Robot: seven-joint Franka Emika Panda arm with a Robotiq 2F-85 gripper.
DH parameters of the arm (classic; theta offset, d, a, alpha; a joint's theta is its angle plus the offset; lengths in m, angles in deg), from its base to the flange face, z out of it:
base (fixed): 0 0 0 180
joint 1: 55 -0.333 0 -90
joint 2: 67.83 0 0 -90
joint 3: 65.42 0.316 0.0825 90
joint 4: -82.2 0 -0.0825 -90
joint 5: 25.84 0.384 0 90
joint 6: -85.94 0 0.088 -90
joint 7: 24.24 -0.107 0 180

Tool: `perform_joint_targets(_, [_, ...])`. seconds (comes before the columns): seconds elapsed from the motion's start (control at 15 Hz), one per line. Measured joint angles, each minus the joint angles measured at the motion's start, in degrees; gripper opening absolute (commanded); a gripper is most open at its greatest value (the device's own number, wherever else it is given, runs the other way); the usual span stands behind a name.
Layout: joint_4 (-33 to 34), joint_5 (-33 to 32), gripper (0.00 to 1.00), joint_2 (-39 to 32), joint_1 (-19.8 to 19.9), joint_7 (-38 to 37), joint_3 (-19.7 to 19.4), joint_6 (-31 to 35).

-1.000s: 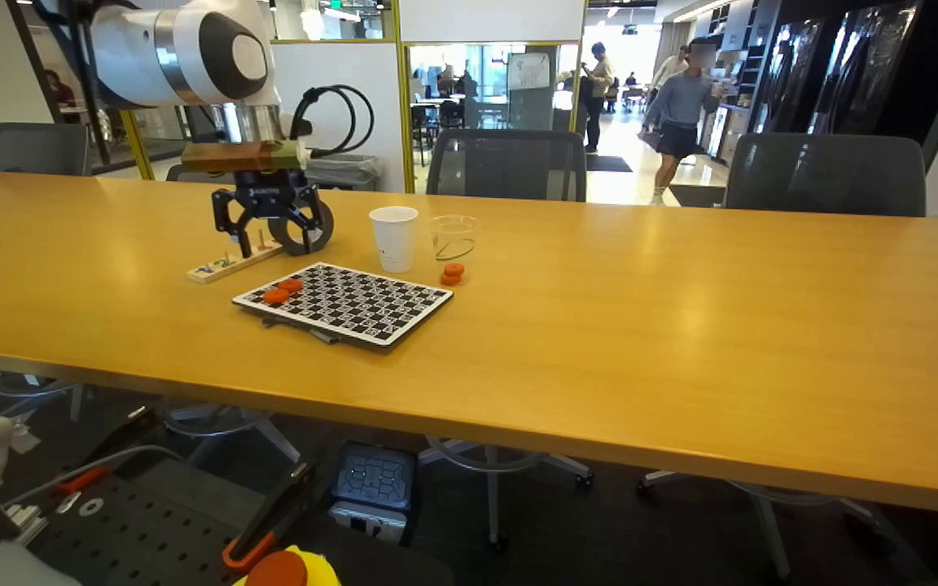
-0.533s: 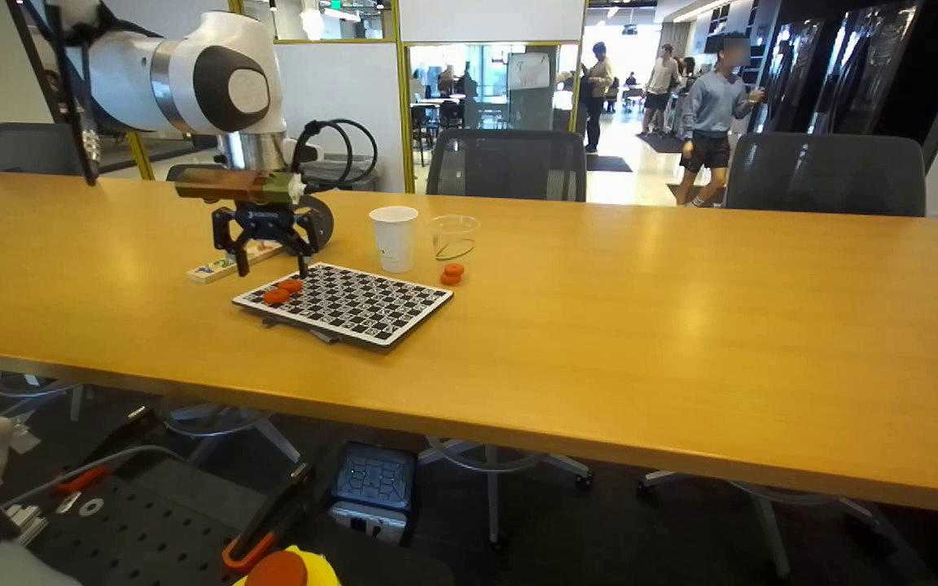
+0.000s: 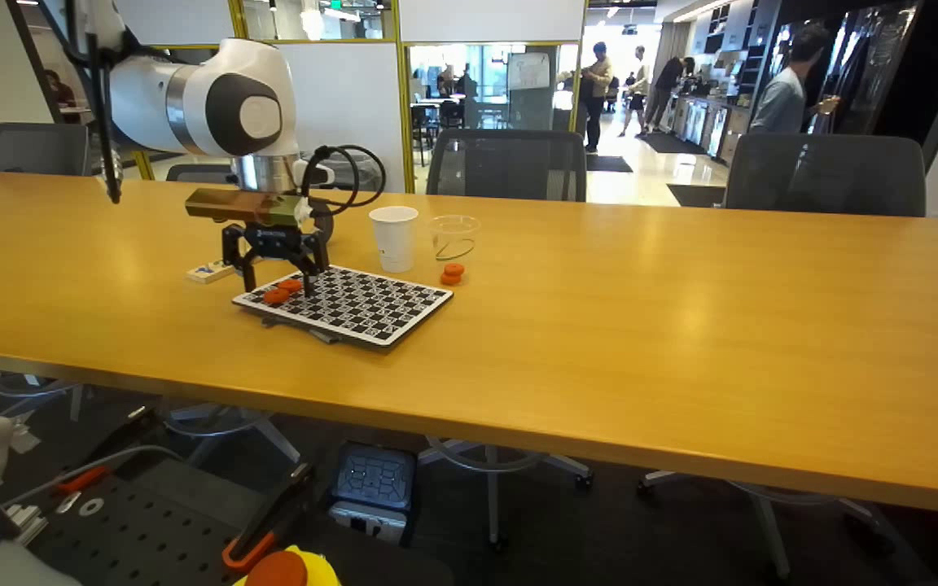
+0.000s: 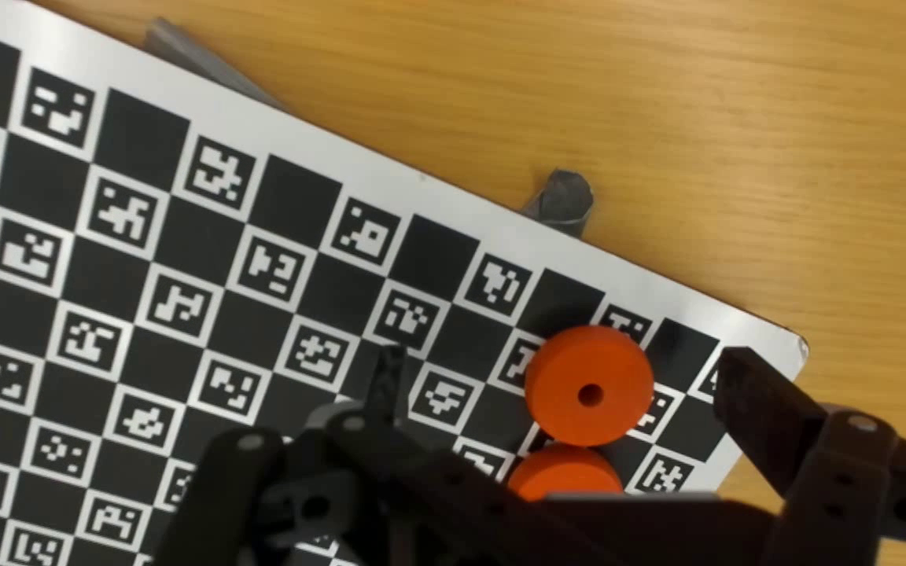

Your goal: Put the orange rings inside the clear cup. put the blue ring inside the white cup

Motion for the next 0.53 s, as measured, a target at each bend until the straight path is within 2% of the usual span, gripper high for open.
perform_joint_targets(0.33, [0.55, 0.0, 1.0, -1.34, 0.04, -0.49, -0.12, 0.78])
perform_joint_targets(0.4, [0.56, 0.0, 0.75, -1.42, 0.04, -0.61, -0.12, 1.06])
perform_joint_targets(0.47, [0.56, 0.0, 0.74, -1.47, 0.04, -0.78, -0.12, 1.31])
perform_joint_targets(0.53, [0.56, 0.0, 0.66, -1.48, 0.04, -0.93, -0.12, 1.47])
